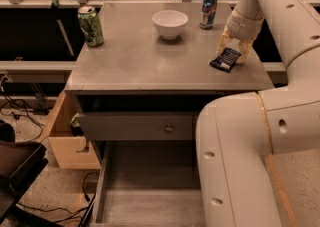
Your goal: Move rxbar blueberry near green can
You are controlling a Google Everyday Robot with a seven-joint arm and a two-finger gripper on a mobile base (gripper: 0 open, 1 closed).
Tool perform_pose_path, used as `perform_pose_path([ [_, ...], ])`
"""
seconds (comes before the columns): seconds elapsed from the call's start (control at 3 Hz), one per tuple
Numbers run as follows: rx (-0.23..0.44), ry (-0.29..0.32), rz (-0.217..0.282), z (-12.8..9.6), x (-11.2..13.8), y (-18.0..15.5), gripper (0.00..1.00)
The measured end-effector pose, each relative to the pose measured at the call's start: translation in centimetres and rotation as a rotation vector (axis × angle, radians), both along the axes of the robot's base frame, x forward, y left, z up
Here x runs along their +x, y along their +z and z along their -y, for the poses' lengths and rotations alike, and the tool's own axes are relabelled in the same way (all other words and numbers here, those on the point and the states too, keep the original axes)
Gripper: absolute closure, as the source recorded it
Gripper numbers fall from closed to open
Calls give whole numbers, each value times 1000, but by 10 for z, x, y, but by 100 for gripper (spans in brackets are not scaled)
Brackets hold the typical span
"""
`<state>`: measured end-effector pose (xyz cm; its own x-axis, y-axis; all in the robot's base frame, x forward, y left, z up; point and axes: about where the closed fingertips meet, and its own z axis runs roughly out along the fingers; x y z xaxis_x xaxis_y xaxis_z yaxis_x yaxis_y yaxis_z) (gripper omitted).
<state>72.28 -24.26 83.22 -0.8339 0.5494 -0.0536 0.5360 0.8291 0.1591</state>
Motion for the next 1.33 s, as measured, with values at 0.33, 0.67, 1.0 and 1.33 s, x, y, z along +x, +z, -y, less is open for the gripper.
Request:
perform_pose_path([
  [0.33,0,0,0,0,0,0,96],
  [0.67,0,0,1,0,0,2,100],
  [1.0,0,10,6,-3,0,5,100],
  [1.33,-2,179,90,-43,5,49,100],
])
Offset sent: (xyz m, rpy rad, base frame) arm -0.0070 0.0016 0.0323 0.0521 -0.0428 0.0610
